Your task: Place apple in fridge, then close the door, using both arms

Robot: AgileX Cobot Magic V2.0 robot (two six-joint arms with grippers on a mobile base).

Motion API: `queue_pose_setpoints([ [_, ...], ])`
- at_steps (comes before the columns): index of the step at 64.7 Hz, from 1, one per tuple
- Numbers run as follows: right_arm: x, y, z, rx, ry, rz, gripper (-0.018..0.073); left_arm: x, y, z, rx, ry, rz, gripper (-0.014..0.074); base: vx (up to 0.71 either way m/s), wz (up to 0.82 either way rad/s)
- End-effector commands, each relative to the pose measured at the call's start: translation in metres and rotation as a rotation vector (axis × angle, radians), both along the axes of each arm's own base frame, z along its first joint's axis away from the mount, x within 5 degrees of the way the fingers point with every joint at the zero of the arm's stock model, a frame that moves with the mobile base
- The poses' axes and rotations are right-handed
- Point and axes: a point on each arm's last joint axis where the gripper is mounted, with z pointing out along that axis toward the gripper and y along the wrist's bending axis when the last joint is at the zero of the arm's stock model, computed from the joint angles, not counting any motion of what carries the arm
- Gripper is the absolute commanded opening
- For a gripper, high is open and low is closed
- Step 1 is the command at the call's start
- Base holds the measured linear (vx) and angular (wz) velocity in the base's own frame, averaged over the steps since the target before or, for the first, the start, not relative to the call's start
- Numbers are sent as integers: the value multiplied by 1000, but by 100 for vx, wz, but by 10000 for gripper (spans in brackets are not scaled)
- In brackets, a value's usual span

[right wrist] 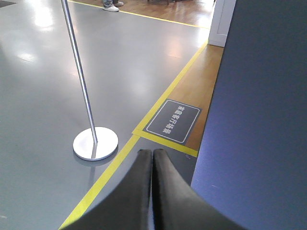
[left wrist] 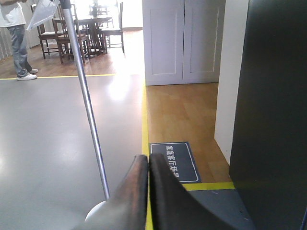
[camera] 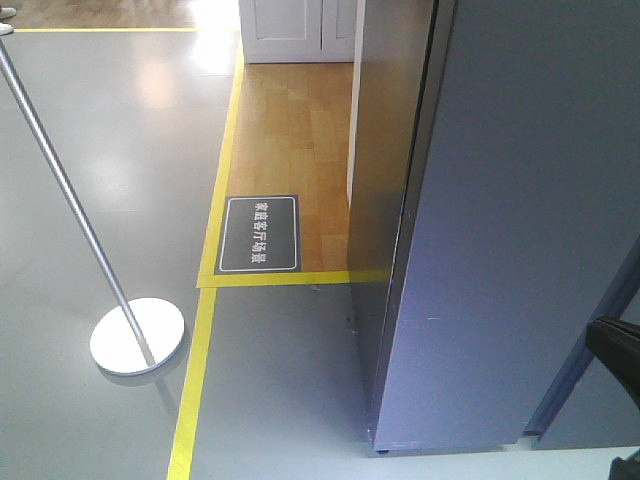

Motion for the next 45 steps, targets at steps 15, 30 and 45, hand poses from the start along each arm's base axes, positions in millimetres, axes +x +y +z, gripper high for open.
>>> queue_pose_setpoints([
  [15, 2, -1, 11, 30, -48, -24, -3, -1, -1, 12, -3, -100, -8, -6, 0, 0],
  [30, 2, -1, 11, 30, -48, -24, -3, -1, -1, 12, -3, -100, -8, -6, 0, 0],
  [45, 2, -1, 11, 27, -47, -25, -3, -1, -1, 12, -3, -100, -8, -6, 0, 0],
])
